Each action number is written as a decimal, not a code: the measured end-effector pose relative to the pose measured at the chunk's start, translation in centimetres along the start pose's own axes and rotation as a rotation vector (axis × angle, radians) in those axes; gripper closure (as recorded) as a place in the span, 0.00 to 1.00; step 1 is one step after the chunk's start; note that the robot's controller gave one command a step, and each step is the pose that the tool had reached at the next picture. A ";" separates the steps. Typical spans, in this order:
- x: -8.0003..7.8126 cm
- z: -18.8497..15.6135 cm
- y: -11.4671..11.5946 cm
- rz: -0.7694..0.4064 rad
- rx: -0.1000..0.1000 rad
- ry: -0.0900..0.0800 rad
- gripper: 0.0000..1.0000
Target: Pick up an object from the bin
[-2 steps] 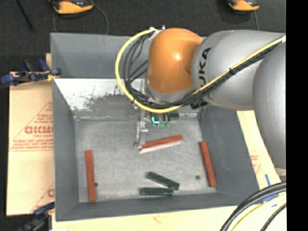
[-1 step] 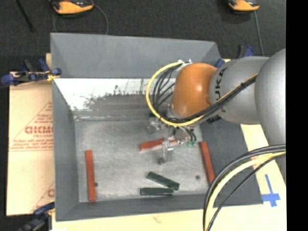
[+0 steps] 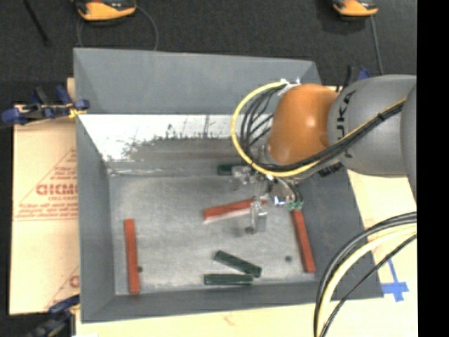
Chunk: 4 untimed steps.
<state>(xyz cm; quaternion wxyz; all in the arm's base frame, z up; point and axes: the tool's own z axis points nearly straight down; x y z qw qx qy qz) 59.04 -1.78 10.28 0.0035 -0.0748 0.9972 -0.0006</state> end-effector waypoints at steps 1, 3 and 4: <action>0.4 0.2 -1.7 0.159 -0.001 0.004 0.00; 0.4 3.3 -1.8 0.165 -0.002 0.003 0.00; 0.4 3.2 -1.9 0.167 -0.002 0.001 1.00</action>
Offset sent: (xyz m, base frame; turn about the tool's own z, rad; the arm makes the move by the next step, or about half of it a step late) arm -0.0024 -0.0164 -0.0028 0.1602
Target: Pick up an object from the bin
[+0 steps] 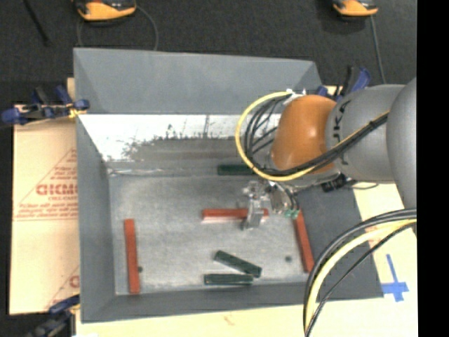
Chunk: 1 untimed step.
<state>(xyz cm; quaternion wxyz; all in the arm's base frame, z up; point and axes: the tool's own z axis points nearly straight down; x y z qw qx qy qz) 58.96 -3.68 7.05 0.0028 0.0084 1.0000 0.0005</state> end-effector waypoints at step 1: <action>-0.2 -1.4 0.0 0.001 0.000 -0.001 1.00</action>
Offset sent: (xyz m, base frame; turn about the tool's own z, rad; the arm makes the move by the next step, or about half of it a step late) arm 0.0000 0.0002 0.0123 0.0000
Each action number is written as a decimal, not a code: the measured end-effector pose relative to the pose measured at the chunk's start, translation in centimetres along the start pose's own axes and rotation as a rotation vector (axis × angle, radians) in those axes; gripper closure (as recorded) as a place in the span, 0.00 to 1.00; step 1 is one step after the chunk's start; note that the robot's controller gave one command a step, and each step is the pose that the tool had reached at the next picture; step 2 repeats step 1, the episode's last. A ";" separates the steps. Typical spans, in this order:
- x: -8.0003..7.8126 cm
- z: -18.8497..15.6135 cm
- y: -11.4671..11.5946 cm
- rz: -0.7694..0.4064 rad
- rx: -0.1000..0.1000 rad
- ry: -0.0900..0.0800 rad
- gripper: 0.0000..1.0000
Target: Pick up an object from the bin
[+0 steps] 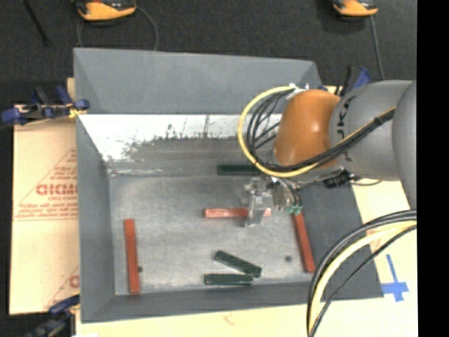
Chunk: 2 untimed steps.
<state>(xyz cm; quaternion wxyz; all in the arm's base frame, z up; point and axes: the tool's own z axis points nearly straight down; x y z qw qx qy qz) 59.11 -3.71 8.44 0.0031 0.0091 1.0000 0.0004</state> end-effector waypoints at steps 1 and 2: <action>-0.2 -2.0 0.0 0.002 0.000 -0.001 1.00; -0.2 -2.0 0.0 0.002 0.000 -0.001 1.00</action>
Offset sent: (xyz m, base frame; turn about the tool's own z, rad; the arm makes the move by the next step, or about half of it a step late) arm 0.0000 0.0000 0.0185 0.0000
